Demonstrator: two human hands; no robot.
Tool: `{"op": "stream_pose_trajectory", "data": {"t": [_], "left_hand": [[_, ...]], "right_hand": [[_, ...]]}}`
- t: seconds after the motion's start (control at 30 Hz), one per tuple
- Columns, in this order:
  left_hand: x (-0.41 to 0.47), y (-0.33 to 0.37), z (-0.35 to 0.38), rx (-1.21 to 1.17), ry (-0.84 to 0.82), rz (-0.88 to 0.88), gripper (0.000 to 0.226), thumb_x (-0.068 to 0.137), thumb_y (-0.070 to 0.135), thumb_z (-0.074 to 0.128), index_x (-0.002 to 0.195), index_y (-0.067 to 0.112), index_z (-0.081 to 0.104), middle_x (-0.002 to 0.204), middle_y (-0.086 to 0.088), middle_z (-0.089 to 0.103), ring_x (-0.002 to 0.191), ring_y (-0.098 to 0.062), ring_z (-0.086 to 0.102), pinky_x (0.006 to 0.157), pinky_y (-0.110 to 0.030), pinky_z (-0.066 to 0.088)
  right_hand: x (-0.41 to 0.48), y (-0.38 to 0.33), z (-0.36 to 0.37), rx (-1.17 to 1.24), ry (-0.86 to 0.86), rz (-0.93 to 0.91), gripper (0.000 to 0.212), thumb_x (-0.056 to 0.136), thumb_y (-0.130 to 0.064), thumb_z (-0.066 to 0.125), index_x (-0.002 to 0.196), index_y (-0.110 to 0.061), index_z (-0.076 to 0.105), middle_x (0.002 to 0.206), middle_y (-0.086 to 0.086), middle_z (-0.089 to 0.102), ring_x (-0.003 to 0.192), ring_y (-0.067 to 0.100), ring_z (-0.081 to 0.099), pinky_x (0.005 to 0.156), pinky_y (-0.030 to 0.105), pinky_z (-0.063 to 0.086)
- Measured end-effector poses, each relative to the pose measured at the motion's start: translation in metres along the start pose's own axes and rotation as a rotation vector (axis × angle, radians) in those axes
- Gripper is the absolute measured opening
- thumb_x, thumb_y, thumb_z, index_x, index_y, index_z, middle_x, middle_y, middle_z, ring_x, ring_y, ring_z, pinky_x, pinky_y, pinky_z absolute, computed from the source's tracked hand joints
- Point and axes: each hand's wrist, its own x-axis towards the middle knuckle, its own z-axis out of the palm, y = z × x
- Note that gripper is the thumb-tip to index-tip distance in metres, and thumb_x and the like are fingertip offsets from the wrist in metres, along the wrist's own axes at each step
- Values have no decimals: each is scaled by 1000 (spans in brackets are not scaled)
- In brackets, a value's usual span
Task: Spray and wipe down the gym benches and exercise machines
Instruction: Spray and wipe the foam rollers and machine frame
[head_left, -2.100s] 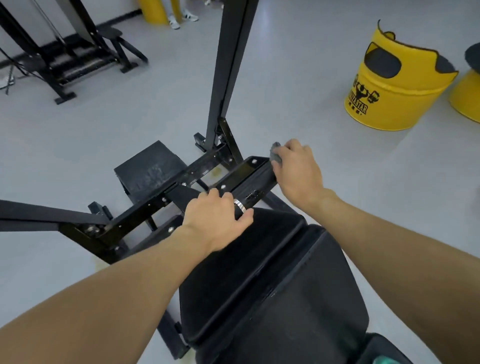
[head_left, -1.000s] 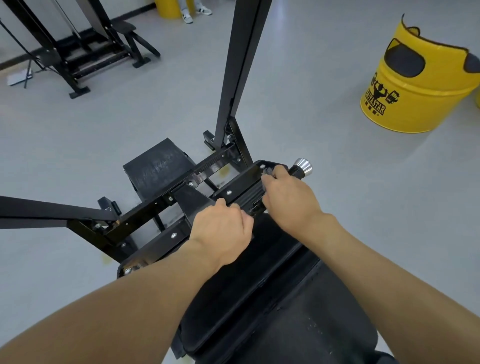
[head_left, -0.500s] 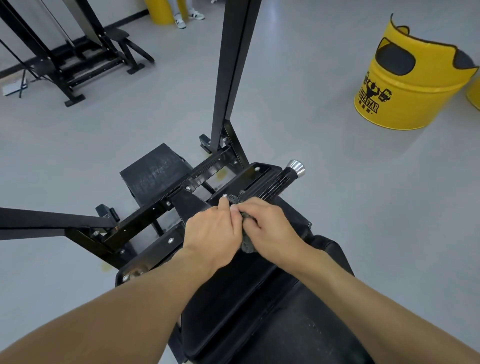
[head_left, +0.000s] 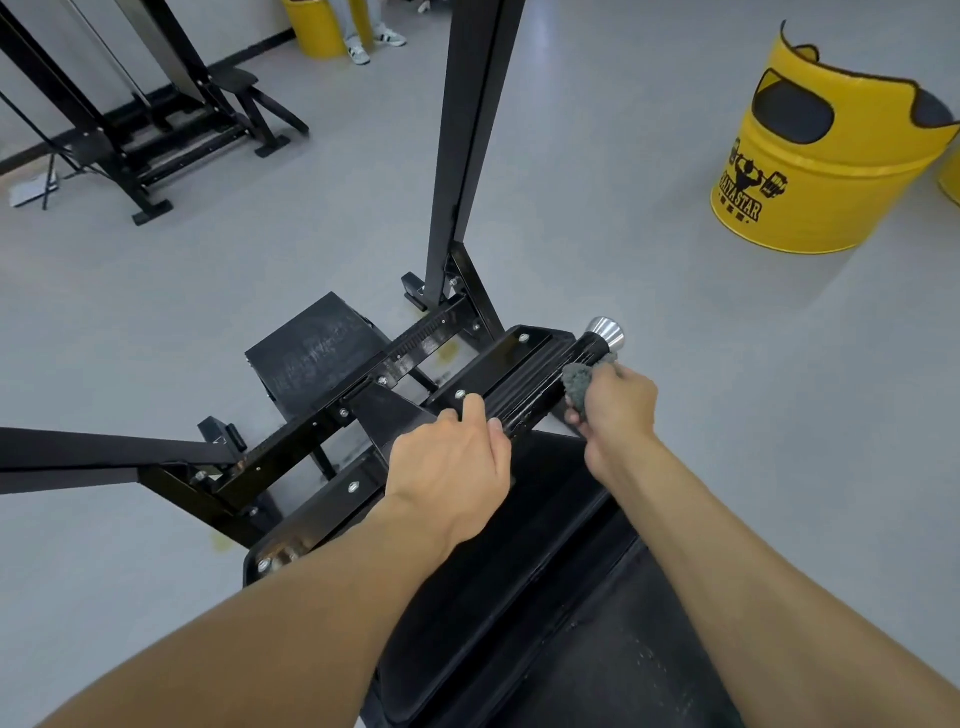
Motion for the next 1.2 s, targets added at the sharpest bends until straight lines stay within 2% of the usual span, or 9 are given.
{"op": "stream_pose_trajectory", "data": {"t": [0.2, 0.27, 0.33, 0.5, 0.77, 0.83, 0.9, 1.0, 1.2], "left_hand": [[0, 1, 1, 5, 3, 6, 33, 106, 37, 18, 117, 15, 40, 93, -4, 60, 70, -24, 58, 59, -35, 40], [0, 1, 1, 8, 7, 6, 35, 106, 37, 19, 120, 14, 41, 96, -5, 62, 75, -27, 63, 60, -36, 39], [0, 1, 1, 12, 6, 4, 38, 105, 37, 19, 124, 12, 41, 97, -6, 62, 75, -27, 64, 61, -36, 42], [1, 1, 2, 28, 0, -5, 41, 105, 36, 19, 127, 11, 42, 93, -5, 61, 71, -26, 62, 62, -38, 49], [0, 2, 2, 40, -12, -6, 33, 106, 36, 19, 119, 15, 41, 94, -4, 60, 67, -24, 54, 59, -35, 37], [1, 3, 2, 55, -9, -6, 35, 106, 36, 19, 123, 14, 40, 98, -5, 61, 71, -27, 57, 60, -36, 38], [1, 3, 3, 63, -16, -6, 38, 105, 36, 19, 127, 13, 40, 101, -6, 62, 77, -28, 62, 61, -36, 39], [2, 3, 3, 50, -17, -11, 39, 105, 36, 19, 129, 13, 40, 98, -5, 62, 77, -28, 63, 61, -36, 42], [0, 3, 2, -5, -9, -13, 41, 104, 36, 18, 128, 14, 42, 90, -3, 59, 71, -25, 61, 67, -41, 53]], "right_hand": [[-35, 41, -6, -235, -115, -72, 28, 104, -8, 38, 112, 1, 64, 93, 16, 65, 67, 15, 53, 48, 21, 40], [-50, 48, -15, -329, -246, -12, 27, 103, -6, 39, 100, 1, 66, 81, 15, 62, 57, 13, 49, 46, 23, 38], [-48, 42, -21, -245, -261, 63, 27, 102, -3, 40, 95, -2, 66, 75, 12, 60, 54, 15, 47, 46, 26, 37], [7, 7, -19, 289, -52, 171, 33, 104, -9, 41, 133, -11, 57, 88, 8, 62, 61, 15, 50, 45, 24, 40], [-20, 32, -7, 13, -139, 46, 33, 103, -6, 43, 133, -12, 56, 113, 9, 67, 87, 15, 62, 63, 25, 54], [-36, 42, -9, -57, -211, 31, 28, 103, -5, 43, 110, -23, 63, 97, 1, 66, 88, 12, 62, 80, 31, 56], [-51, 52, -15, -179, -306, 4, 35, 101, -1, 43, 76, -19, 61, 76, 1, 59, 68, 11, 57, 69, 31, 52], [-55, 61, -29, -331, -460, 15, 28, 99, -1, 40, 87, 5, 65, 72, 9, 56, 59, 12, 50, 54, 27, 44], [5, 34, -38, 310, -318, 188, 26, 94, -5, 45, 106, -12, 66, 89, 9, 60, 63, 12, 47, 48, 24, 38]]}}
